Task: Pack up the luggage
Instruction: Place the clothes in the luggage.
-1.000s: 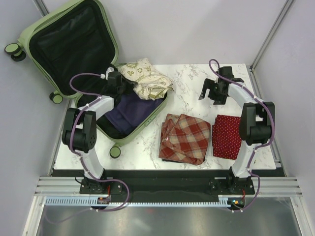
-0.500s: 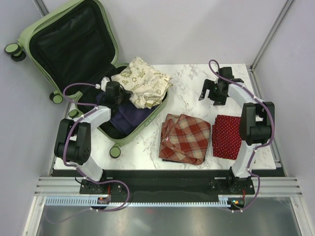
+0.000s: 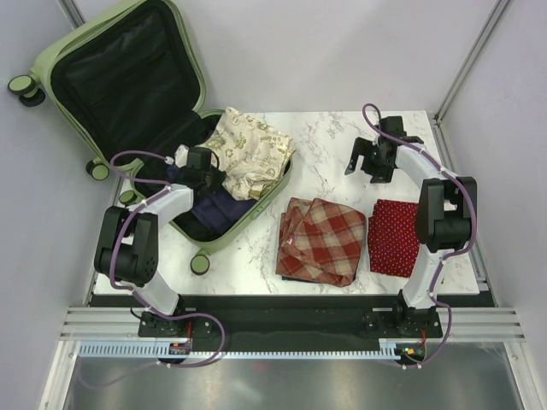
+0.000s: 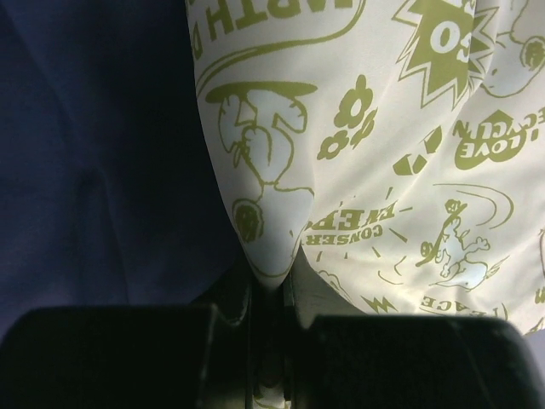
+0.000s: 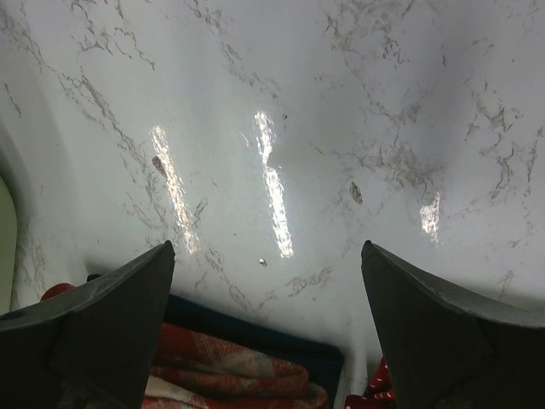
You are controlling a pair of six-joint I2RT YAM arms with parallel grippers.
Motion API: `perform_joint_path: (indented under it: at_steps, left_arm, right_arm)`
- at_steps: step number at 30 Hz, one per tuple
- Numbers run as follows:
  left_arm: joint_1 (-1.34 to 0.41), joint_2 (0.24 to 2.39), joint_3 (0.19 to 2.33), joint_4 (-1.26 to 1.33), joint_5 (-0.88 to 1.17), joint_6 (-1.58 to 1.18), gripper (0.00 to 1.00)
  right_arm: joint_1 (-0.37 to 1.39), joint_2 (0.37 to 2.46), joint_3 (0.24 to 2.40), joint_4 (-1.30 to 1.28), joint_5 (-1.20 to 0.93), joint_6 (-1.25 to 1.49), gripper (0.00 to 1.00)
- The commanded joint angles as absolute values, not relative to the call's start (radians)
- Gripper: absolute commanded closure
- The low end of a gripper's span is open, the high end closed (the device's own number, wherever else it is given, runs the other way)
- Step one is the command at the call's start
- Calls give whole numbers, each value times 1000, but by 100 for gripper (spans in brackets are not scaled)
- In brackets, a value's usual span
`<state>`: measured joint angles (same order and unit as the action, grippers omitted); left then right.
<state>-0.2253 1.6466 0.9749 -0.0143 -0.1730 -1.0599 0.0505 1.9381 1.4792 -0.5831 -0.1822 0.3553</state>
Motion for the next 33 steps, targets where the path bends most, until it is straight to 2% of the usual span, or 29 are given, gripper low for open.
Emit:
perform_joint_path:
  at_steps: [1,12,33]
  left_arm:
    - [-229,1603,954,-130,-242,-1091,98]
    - [-221,1552,930,-195,-304,-1042,98]
    - [-189,1565,908,-190,-258,-930,98]
  right_arm:
    - [58,1896,1479,-569,-178,350,2]
    - [71,1888,1470,-571,-166,350,2]
    - [98,1901,1488,-583,-158,347,2]
